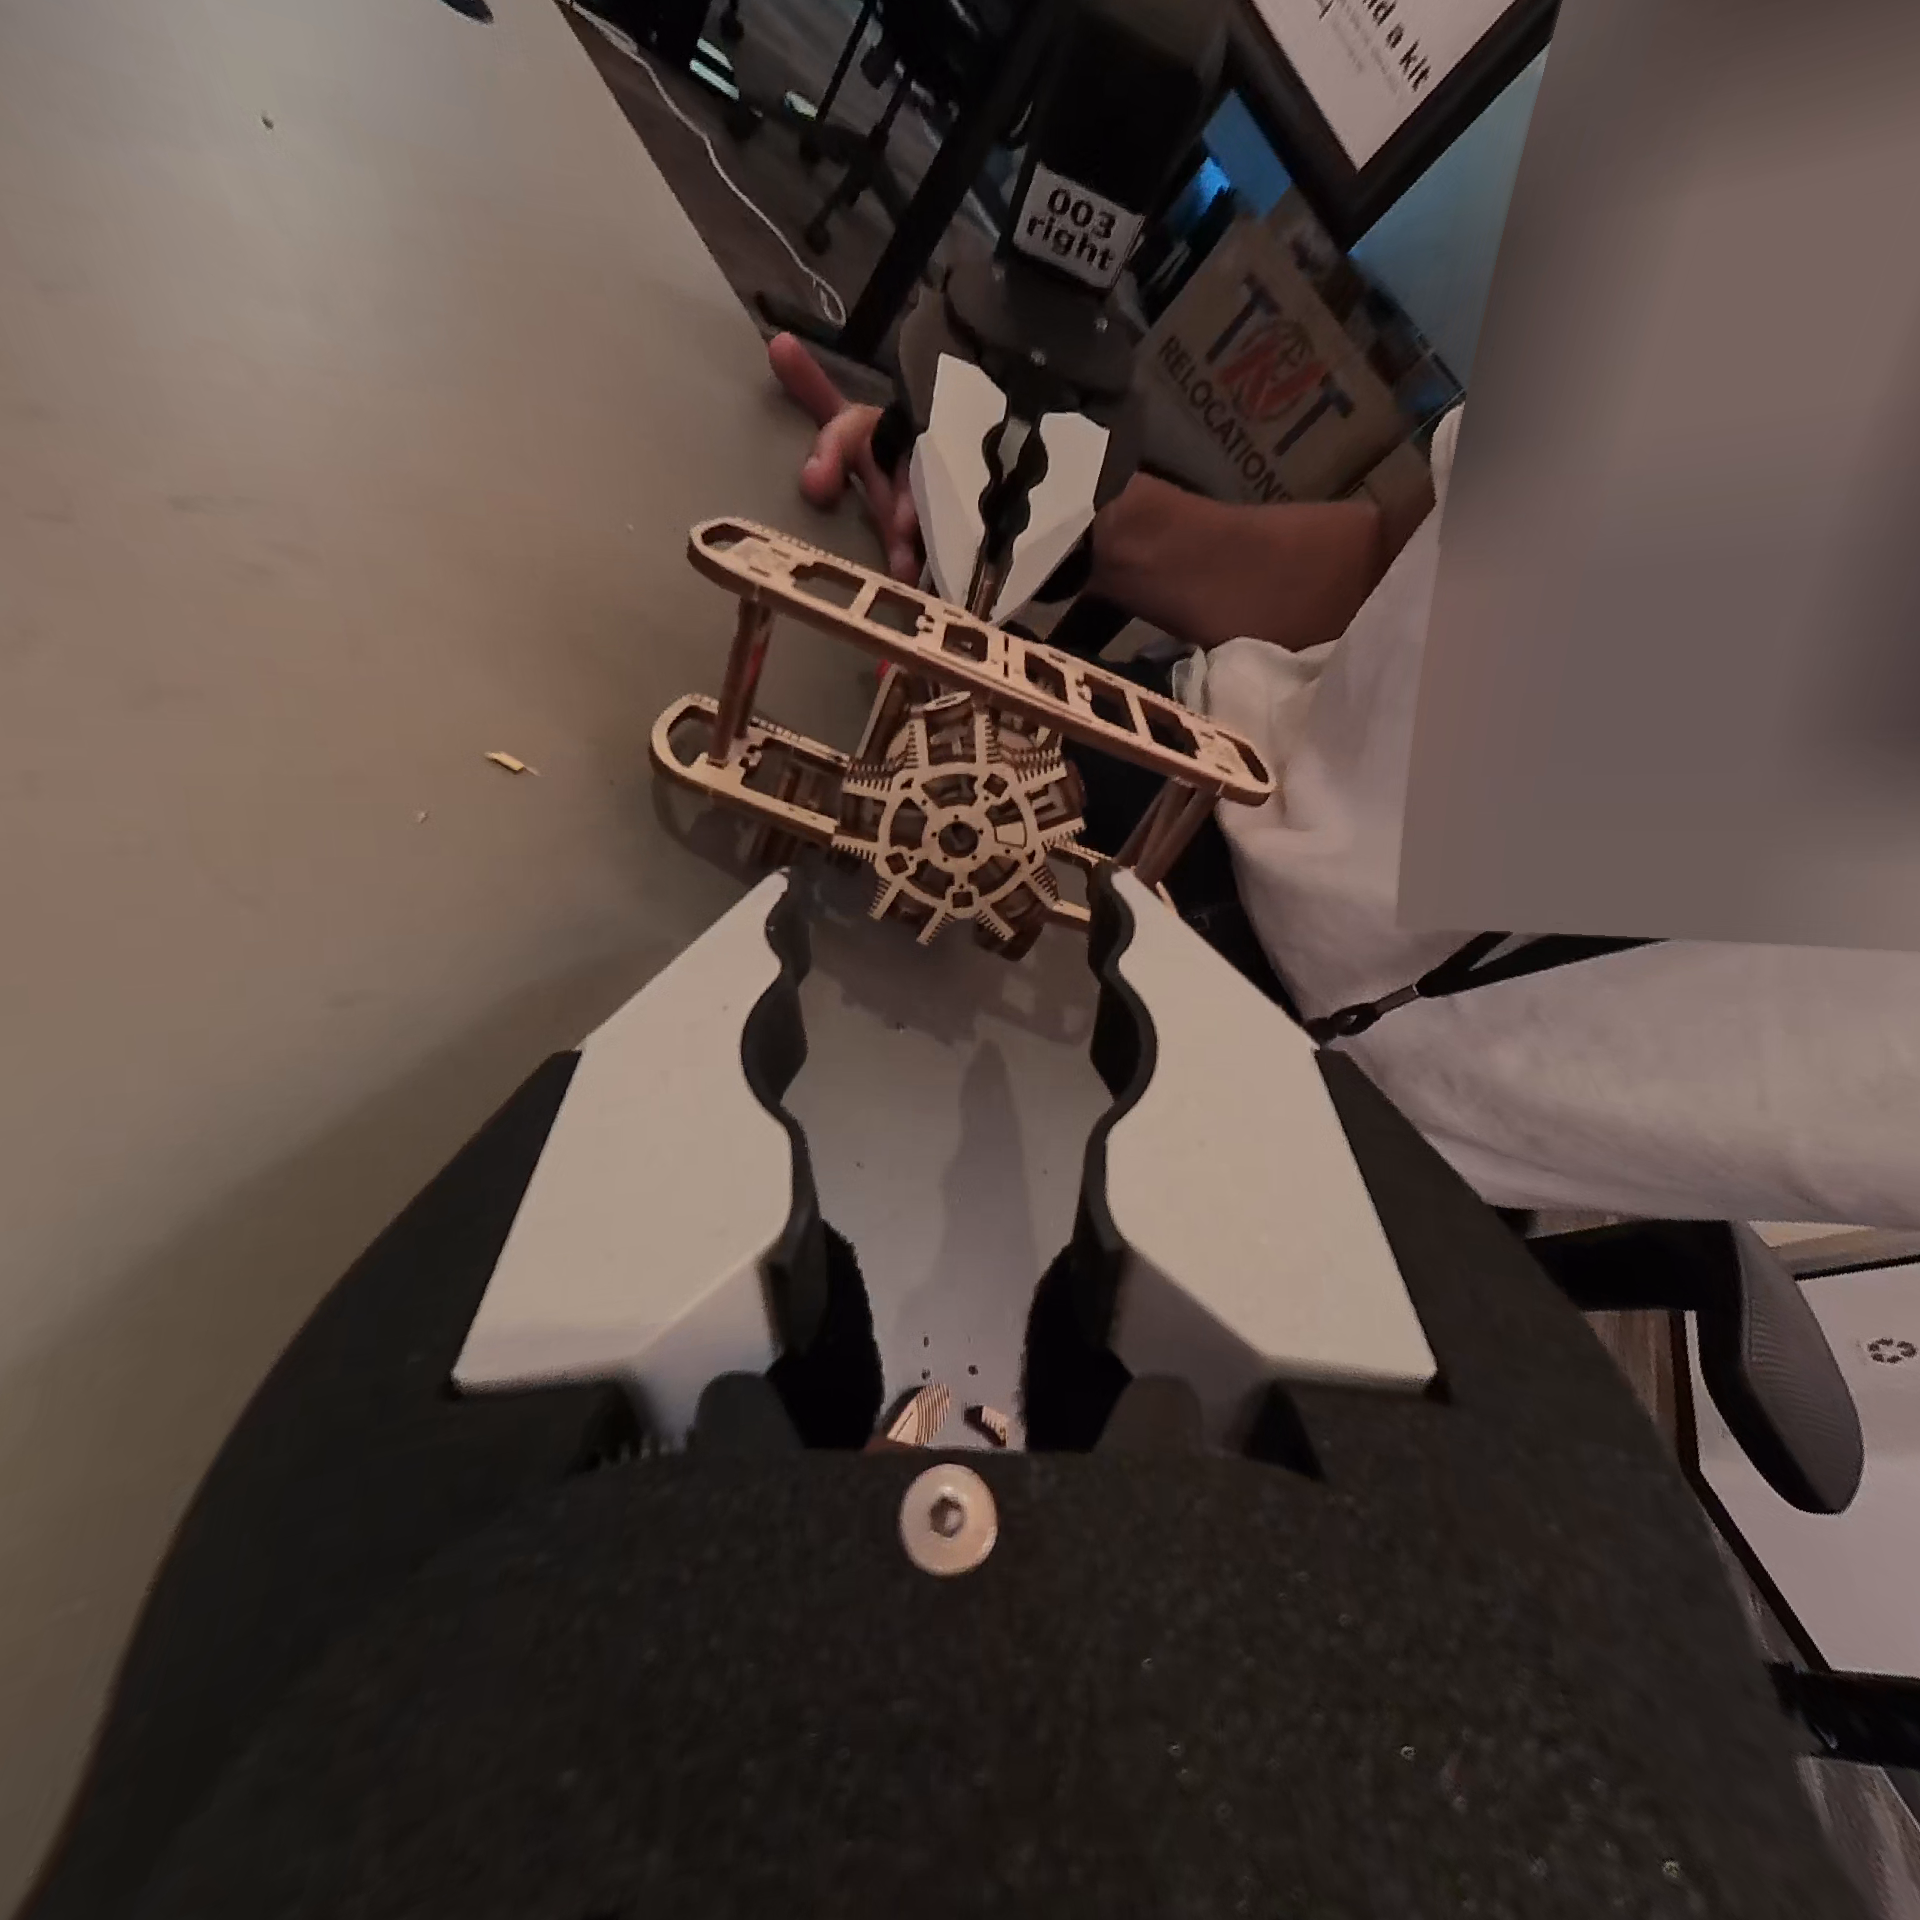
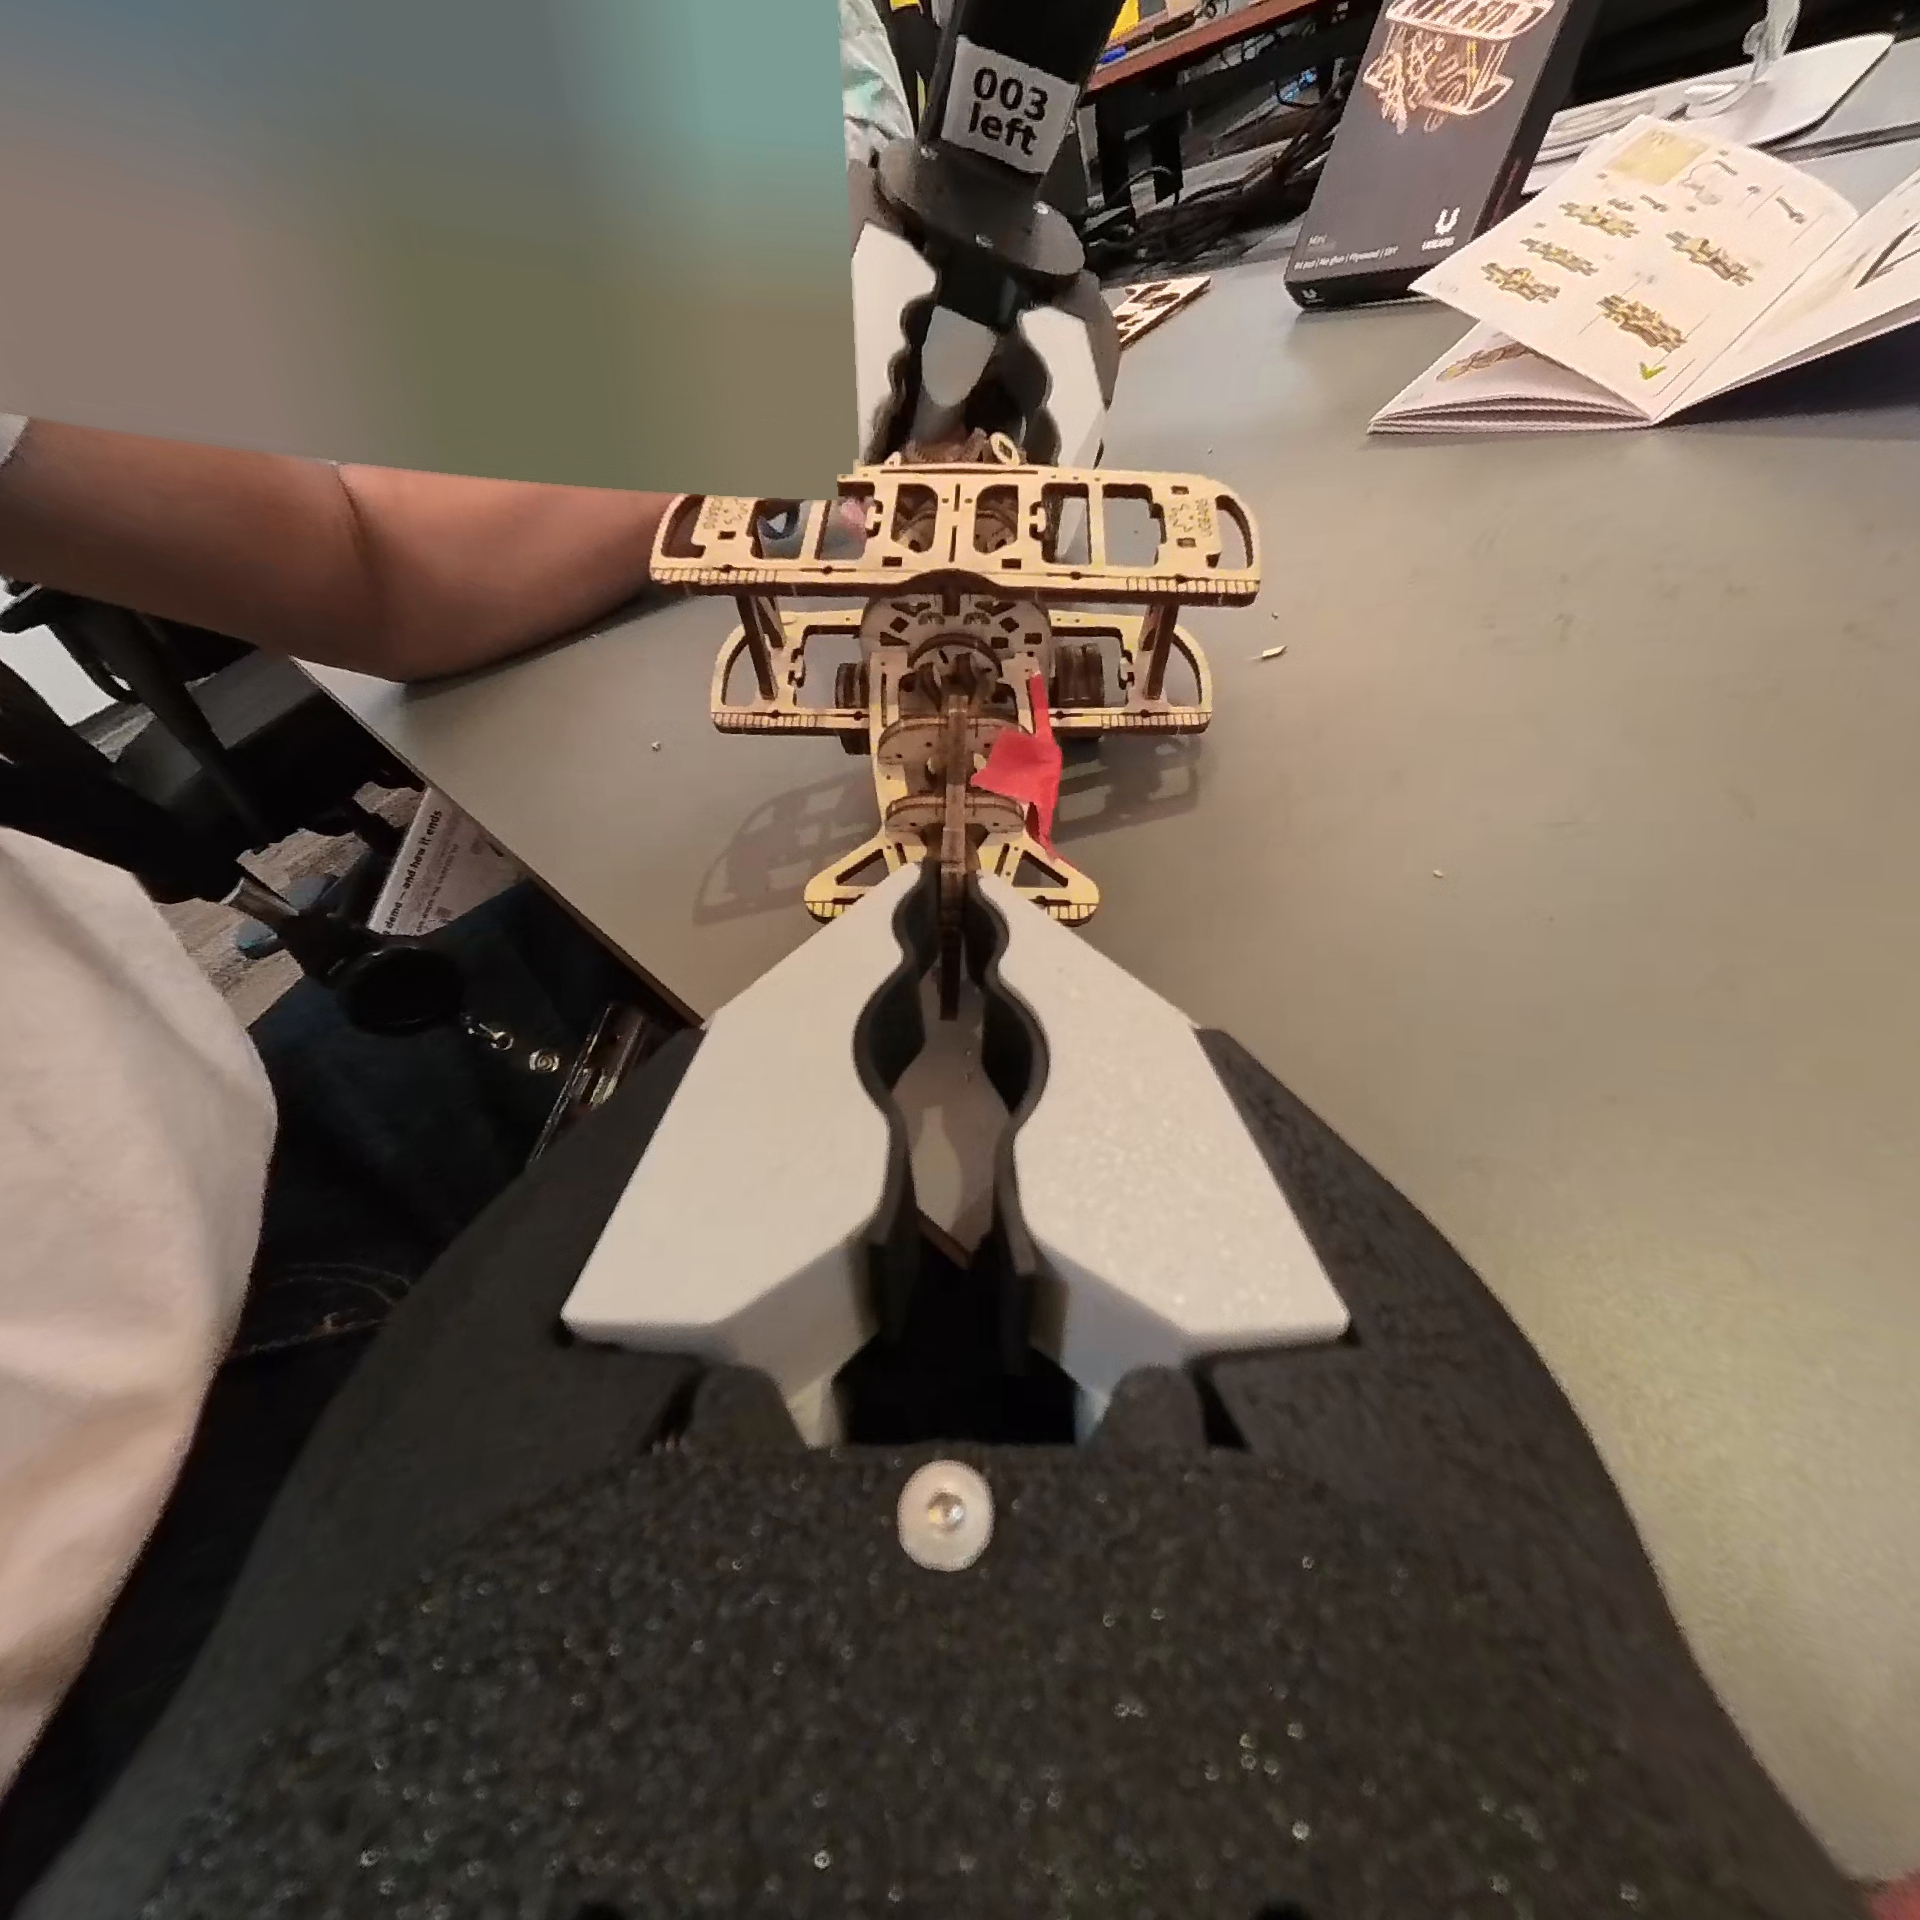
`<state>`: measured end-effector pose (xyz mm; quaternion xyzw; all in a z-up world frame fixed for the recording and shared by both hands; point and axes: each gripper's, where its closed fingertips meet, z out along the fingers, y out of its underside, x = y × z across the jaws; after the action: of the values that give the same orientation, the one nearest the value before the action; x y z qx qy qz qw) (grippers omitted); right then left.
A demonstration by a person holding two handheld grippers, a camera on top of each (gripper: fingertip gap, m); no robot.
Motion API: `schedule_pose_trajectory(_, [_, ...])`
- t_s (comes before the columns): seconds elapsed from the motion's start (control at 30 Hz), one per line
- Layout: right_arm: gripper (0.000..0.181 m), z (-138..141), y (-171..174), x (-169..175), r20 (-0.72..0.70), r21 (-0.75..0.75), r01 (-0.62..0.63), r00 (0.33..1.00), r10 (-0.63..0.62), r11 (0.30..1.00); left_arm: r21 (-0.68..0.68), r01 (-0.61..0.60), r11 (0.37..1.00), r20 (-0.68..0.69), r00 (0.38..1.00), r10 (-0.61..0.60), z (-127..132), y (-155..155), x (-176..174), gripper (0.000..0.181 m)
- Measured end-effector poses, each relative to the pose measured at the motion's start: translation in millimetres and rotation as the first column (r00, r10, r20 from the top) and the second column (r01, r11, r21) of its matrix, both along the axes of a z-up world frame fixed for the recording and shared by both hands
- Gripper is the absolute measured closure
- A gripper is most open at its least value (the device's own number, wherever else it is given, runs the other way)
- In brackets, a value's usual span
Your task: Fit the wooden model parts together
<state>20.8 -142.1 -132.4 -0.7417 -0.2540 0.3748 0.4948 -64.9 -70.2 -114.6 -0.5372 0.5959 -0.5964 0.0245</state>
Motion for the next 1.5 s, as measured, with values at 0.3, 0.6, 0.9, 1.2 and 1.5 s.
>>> schedule_pose_trajectory(0.3, [0.179, 0.1, -0.5, -0.9, 0.0, -0.002, -0.001, 1.0, 0.001, 1.0, 0.009, 0.008, 1.0, -0.013, 1.0, -0.008, -2.4, -5.4, 5.8, 0.14])
schedule_pose_trajectory(0.6, [0.179, 0.1, -1.9, -0.7, 0.0, -0.007, -0.003, 1.0, 0.003, 1.0, -0.028, 0.003, 1.0, -0.008, 1.0, -0.003, 0.8, -5.2, 7.5, 0.148])
schedule_pose_trajectory(0.9, [0.179, 0.1, -2.5, -0.7, -0.003, -0.013, -0.003, 1.0, 0.003, 1.0, -0.04, -0.003, 0.999, -0.007, 1.0, 0.002, 1.6, -5.0, 8.2, 0.148])
schedule_pose_trajectory(1.2, [0.179, 0.4, -2.6, -0.6, -0.005, -0.012, -0.002, 1.0, 0.002, 1.0, -0.058, -0.016, 0.998, -0.013, 1.0, 0.015, 1.8, -2.7, 9.4, 0.145])
schedule_pose_trajectory(1.5, [0.179, 0.9, -2.8, -1.3, -0.01, -0.008, -0.007, 1.0, 0.007, 1.0, -0.071, -0.042, 0.997, 0.014, 0.999, 0.043, 6.5, 7.0, 6.2, 0.13])
